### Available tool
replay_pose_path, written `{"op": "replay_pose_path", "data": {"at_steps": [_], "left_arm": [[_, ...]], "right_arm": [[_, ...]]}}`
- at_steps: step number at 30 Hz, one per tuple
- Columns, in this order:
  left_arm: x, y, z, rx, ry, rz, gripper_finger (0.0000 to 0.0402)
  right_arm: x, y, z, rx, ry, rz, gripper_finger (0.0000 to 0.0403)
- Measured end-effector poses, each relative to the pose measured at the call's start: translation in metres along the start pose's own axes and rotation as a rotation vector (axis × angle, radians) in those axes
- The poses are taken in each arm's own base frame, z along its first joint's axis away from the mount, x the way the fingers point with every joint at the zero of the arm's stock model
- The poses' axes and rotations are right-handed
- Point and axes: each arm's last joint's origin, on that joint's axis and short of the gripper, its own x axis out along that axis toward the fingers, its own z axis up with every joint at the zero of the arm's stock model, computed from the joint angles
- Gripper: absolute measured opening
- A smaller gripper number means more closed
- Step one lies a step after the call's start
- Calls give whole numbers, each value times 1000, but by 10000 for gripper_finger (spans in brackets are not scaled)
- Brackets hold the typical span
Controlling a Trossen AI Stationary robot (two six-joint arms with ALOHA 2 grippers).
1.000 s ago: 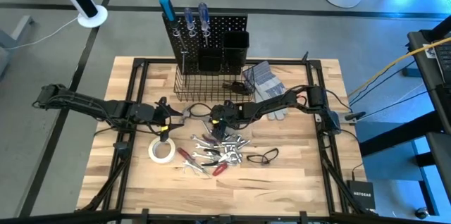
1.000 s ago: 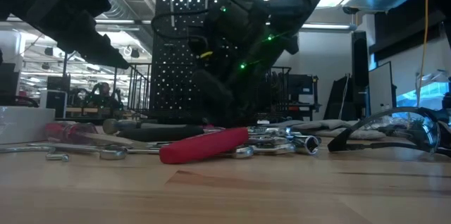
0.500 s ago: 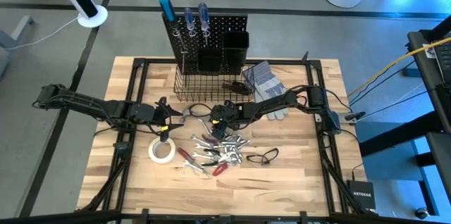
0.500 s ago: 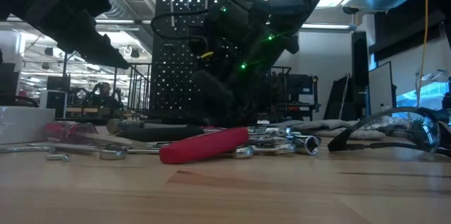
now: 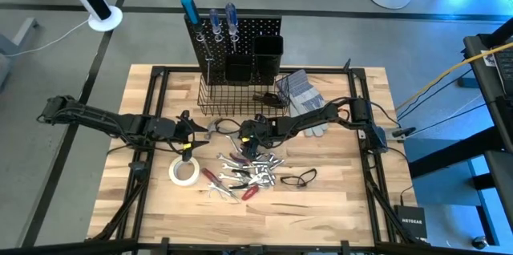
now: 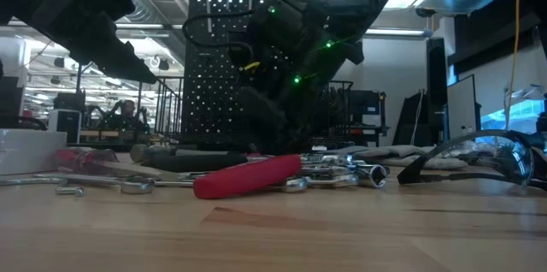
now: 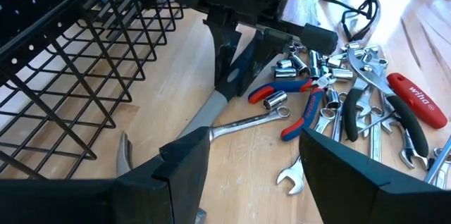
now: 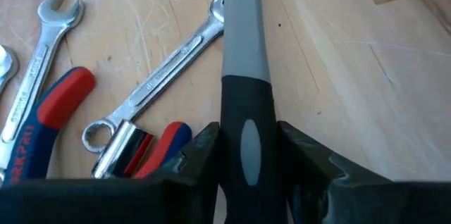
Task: Hang tools onto peg board
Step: Put the hammer into the wire basket on the peg board
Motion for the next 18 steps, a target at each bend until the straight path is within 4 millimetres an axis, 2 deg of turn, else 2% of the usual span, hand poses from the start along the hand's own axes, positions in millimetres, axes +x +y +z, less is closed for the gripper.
{"op": "replay_pose_path", "data": {"at_steps": [10, 18], "left_arm": [[0, 0, 0, 0, 0, 0, 210], [0, 0, 1, -2, -6, -1, 210]], "right_arm": [[-25, 17, 8, -88, -46, 32, 123], [-54, 24, 22, -126, -118, 14, 122]]}}
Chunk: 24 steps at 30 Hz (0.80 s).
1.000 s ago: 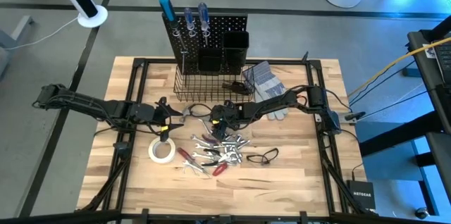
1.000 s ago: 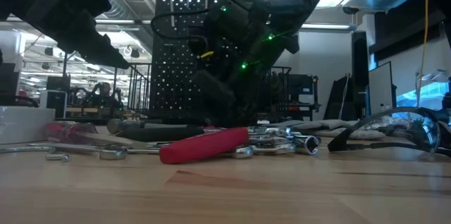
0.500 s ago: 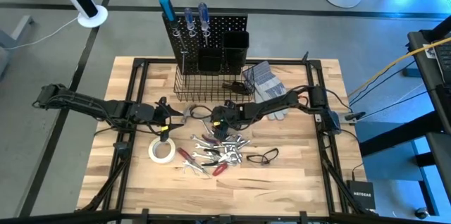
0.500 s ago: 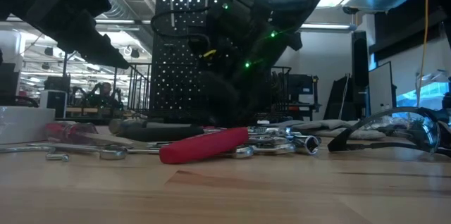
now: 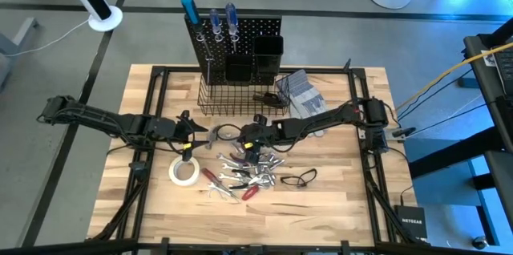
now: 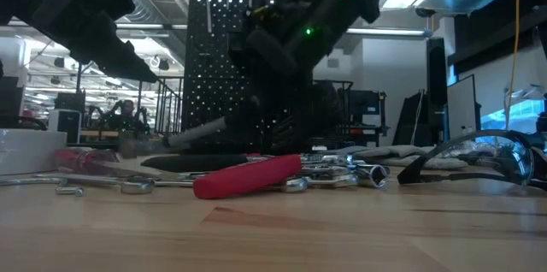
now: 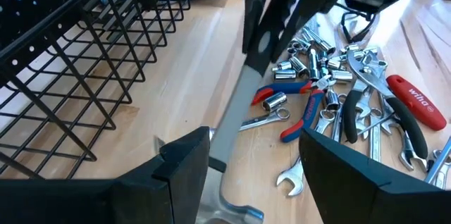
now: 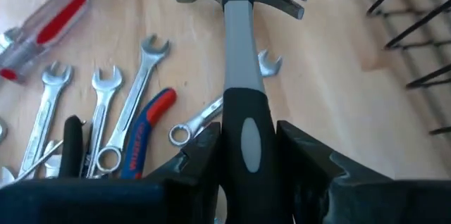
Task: Hang tools onto peg board
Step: Put the hammer into the wire basket on the peg board
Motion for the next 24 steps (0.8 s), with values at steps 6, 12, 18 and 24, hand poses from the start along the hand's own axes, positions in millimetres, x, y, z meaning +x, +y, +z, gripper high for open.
{"op": "replay_pose_path", "data": {"at_steps": [6, 12, 18, 24], "left_arm": [[0, 0, 0, -1, -1, 0, 210], [0, 0, 0, 0, -1, -1, 210], [0, 0, 0, 0, -1, -1, 210], [0, -1, 2, -4, -15, -7, 210]], "right_arm": [[-16, -2, 11, 4, -48, -6, 122], [-28, -4, 17, 6, -68, -11, 122], [-47, -6, 26, 6, -101, 1, 122], [-60, -7, 30, -10, -113, 26, 122]]}}
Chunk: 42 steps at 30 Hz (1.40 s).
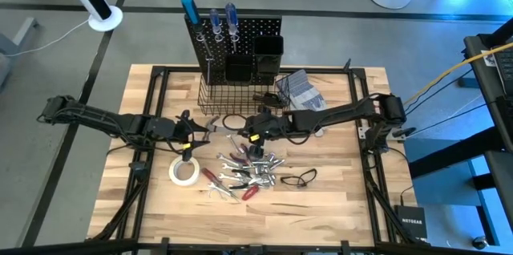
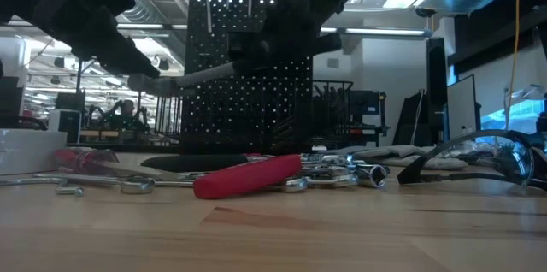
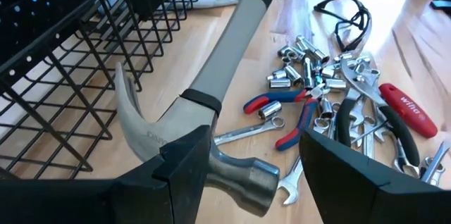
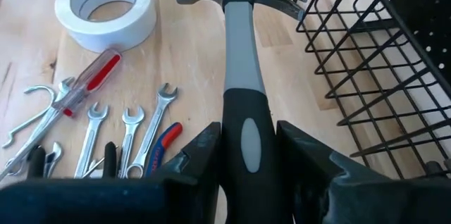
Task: Hang tools onto peg board
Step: Put the hammer into the wire basket on the peg board
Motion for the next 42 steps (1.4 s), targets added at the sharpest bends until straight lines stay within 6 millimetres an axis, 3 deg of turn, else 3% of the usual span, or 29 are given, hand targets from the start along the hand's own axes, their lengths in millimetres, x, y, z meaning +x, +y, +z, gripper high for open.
{"op": "replay_pose_path", "data": {"at_steps": [17, 34, 42], "left_arm": [[0, 0, 0, 0, 2, -2, 210], [-1, 0, 2, -4, -16, 8, 210], [-23, 2, 34, -1, -144, 26, 210]], "right_arm": [[-5, 10, 0, -38, 7, 110, 122], [-12, 8, 13, -122, 5, 38, 120], [-17, 7, 18, -106, -24, 10, 120]]}}
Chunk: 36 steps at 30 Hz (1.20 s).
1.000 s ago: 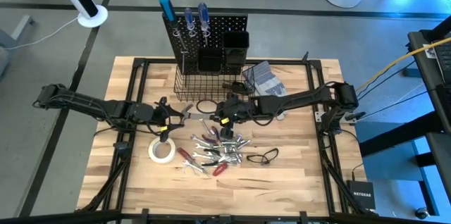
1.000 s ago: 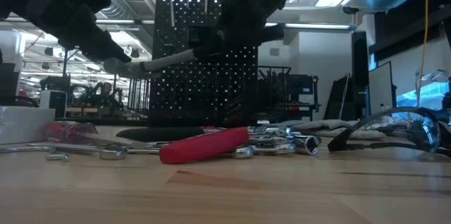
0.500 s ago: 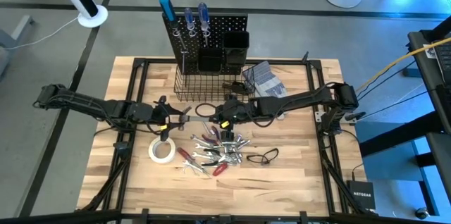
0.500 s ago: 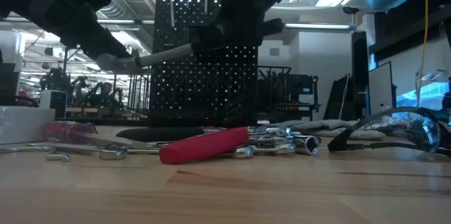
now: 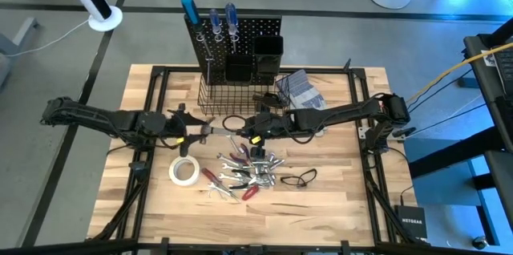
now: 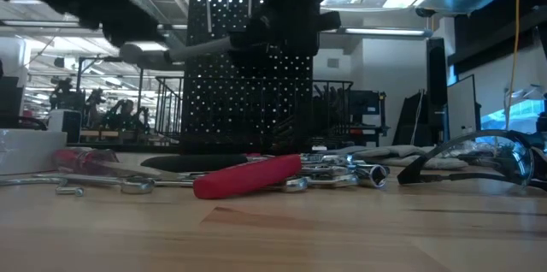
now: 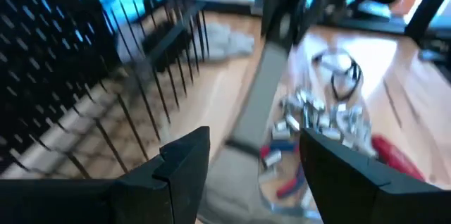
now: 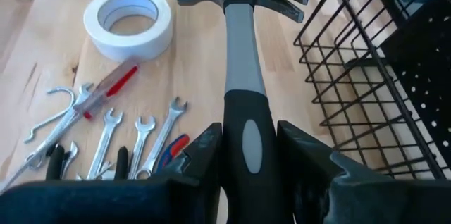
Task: Hang tools onto peg board
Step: Put the hammer into the wire basket on the peg board
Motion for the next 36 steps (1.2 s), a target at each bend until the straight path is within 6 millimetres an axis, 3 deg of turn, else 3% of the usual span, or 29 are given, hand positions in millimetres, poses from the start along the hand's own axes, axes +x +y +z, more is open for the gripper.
{"op": "replay_pose_path", "data": {"at_steps": [10, 17, 27, 36], "left_arm": [[-36, 13, 36, 39, -185, 190, 210], [-47, 18, 33, 25, -184, 205, 210], [-45, 18, 28, 22, -143, 208, 210], [-45, 18, 28, 19, -143, 208, 210]], "right_arm": [[-2, -8, 7, -2, -11, -97, 120], [0, -34, 14, 1, -46, -161, 120], [5, -83, 12, 15, -56, -144, 120], [9, -101, 8, -52, -39, -185, 120]]}}
